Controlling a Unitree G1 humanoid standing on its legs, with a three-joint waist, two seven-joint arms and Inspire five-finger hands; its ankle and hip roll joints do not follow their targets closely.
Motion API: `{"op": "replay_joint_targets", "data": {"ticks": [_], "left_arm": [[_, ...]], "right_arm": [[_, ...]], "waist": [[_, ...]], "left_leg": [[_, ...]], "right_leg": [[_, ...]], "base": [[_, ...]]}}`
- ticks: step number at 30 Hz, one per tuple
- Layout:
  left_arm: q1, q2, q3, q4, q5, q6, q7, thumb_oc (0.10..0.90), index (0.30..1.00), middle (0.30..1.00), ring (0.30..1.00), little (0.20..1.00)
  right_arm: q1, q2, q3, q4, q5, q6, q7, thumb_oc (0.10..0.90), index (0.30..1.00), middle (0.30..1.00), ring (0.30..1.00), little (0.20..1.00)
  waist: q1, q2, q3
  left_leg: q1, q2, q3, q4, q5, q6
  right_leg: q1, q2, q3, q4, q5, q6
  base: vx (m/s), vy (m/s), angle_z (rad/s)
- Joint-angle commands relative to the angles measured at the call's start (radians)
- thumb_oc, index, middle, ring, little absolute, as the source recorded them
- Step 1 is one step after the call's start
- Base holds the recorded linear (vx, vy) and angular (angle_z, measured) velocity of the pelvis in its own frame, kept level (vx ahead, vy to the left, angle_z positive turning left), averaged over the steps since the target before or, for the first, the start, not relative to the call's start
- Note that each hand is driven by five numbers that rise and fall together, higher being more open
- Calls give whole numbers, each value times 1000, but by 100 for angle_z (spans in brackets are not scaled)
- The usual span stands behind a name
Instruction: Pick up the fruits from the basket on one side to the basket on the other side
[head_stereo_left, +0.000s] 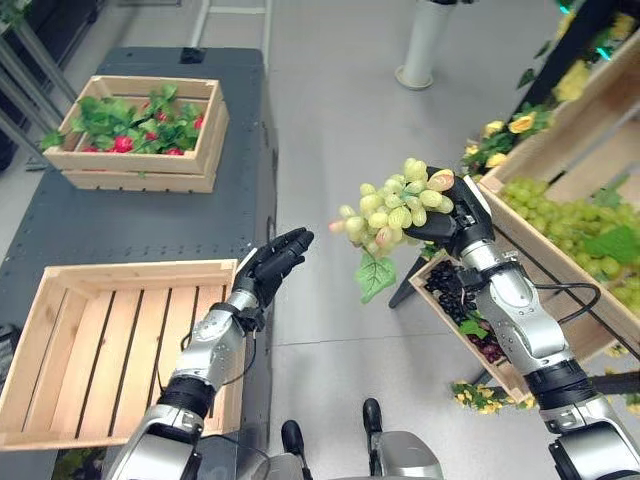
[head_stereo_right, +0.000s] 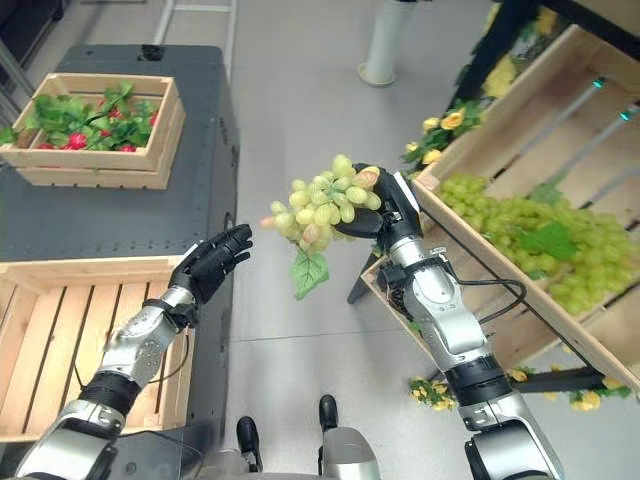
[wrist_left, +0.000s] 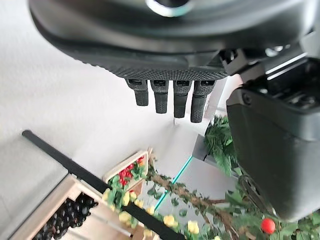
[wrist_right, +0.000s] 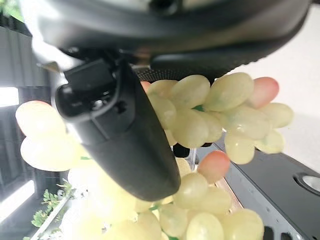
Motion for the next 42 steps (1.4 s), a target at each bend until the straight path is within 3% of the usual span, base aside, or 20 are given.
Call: {"op": "replay_joint_targets", "data": {"ticks": [1, 7, 11, 18, 26, 35, 39, 42], "left_arm": [[-22, -31, -25, 10, 9, -155, 11, 800, 900, 900, 900, 900], [14, -53, -32, 46, 12, -129, 22, 800, 900, 900, 900, 900], [24, -68, -50, 82, 2, -120, 11, 800, 900, 900, 900, 900], [42, -55, -63, 130, 1, -105, -10, 800, 900, 900, 900, 900], [67, -38, -61, 144, 1, -103, -43, 800, 900, 900, 900, 900], [82, -25, -96, 160, 5, -108, -53, 800, 900, 900, 900, 900], [84, -19, -99, 161, 1, -106, -55, 800, 900, 900, 900, 900], [88, -21, -100, 161, 0, -107, -57, 800, 900, 900, 900, 900]], "right_arm": [[-13, -86, -114, -89, 79, -45, 87, 400, 300, 300, 300, 300], [27, -133, -169, -164, 196, 28, 186, 400, 300, 300, 300, 300], [23, -168, -197, -206, 240, 24, 213, 400, 300, 300, 300, 300], [-81, -292, -254, -247, 390, 57, 179, 400, 300, 300, 300, 300], [-189, -433, -271, -83, 427, 104, 126, 400, 300, 300, 300, 300], [-341, -548, -266, 155, 473, 137, 42, 400, 300, 300, 300, 300], [-406, -611, -233, 259, 350, 128, 14, 400, 300, 300, 300, 300], [-441, -638, -201, 315, 342, 142, 21, 400, 300, 300, 300, 300]], "waist": [[-18, 62, -205], [-59, 58, -209], [-83, 58, -204], [-119, 59, -213], [-129, 49, -241], [-110, 37, -259], [-101, 33, -264], [-97, 33, -266]], "left_leg": [[18, -15, 0, 3, -125, 7], [33, -11, 58, 3, -131, 10], [44, -9, 81, 3, -137, 11], [61, -9, 106, 14, -169, 11], [57, -7, 114, 28, -180, 15], [49, -6, 93, 35, -186, 16], [43, -7, 84, 34, -183, 15], [41, -8, 79, 32, -181, 15]], "right_leg": [[24, 36, -4, 16, -70, -11], [9, 42, 48, 18, -57, -3], [4, 46, 71, 25, -54, 3], [4, 50, 107, 34, -62, 19], [-9, 61, 136, 41, -54, 22], [-12, 66, 132, 43, -53, 20], [-14, 68, 128, 40, -52, 19], [-15, 68, 125, 40, -52, 18]], "base": [[36, 74, -29], [32, 51, -26], [23, 37, -24], [49, 50, -16], [41, 13, -9], [29, 2, -4], [0, 0, 0], [-25, -17, 0]]}}
